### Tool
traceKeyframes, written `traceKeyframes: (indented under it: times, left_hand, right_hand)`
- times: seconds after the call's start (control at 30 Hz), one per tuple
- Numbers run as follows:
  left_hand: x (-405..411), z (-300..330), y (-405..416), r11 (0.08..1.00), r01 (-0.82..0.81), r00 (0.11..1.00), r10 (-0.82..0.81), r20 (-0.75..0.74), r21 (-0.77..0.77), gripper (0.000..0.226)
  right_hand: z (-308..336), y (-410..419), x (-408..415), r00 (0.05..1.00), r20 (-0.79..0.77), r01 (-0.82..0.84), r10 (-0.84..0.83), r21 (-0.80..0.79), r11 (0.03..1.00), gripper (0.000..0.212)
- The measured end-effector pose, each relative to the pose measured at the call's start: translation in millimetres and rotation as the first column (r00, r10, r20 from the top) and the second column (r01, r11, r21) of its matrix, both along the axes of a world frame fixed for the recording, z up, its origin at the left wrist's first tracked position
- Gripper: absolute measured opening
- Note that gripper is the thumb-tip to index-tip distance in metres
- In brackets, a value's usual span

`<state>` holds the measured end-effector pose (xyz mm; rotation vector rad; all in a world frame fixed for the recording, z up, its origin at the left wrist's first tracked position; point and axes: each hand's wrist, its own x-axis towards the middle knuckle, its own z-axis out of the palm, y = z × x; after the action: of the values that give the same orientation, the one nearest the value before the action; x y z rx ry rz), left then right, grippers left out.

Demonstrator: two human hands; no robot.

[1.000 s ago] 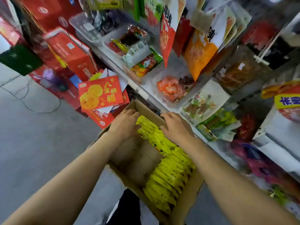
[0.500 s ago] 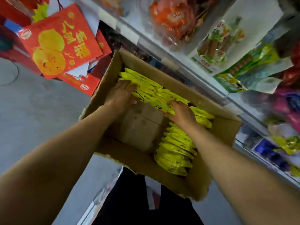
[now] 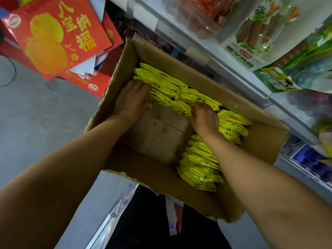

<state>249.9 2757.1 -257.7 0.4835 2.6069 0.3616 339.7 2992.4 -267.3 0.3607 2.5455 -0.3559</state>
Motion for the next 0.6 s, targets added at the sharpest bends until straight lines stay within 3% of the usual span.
traceKeyframes:
  times: [0.13, 0.23, 0.37, 0.47, 0.6]
  left_hand:
    - [-2.1, -3.6, 3.9, 1.0, -0.01, 1.0, 0.01, -0.014, -0.004, 0.05]
    - [1.4, -7.4, 5.0, 1.0, -0.003, 1.0, 0.003, 0.024, -0.007, 0.054]
    - [3.0, -5.0, 4.4, 1.0, -0.005, 0.997, 0.005, -0.075, 0.004, 0.043]
    - [1.7, -0.7, 7.3, 0.999, 0.036, 0.984, -0.041, -0.176, -0.031, 0.034]
    - [-0.9, -4.5, 8.8, 0.993, 0.103, 0.972, -0.111, -0.209, -0.049, 0.03]
  right_hand:
    - [-0.7, -1.0, -0.5, 0.997, -0.063, 0.038, -0.04, -0.039, 0.999, 0.027]
    - [-1.7, -1.8, 9.5, 0.988, -0.071, 0.127, -0.14, -0.164, 0.978, 0.026]
    - [6.1, 1.6, 18.8, 0.895, -0.023, 0.402, -0.445, -0.389, 0.829, 0.029]
    - [12.7, 7.2, 17.3, 0.848, -0.035, 0.44, -0.528, -0.507, 0.741, 0.025]
    - [17.7, 6.2, 10.2, 0.821, -0.062, 0.438, -0.567, -0.569, 0.696, 0.023]
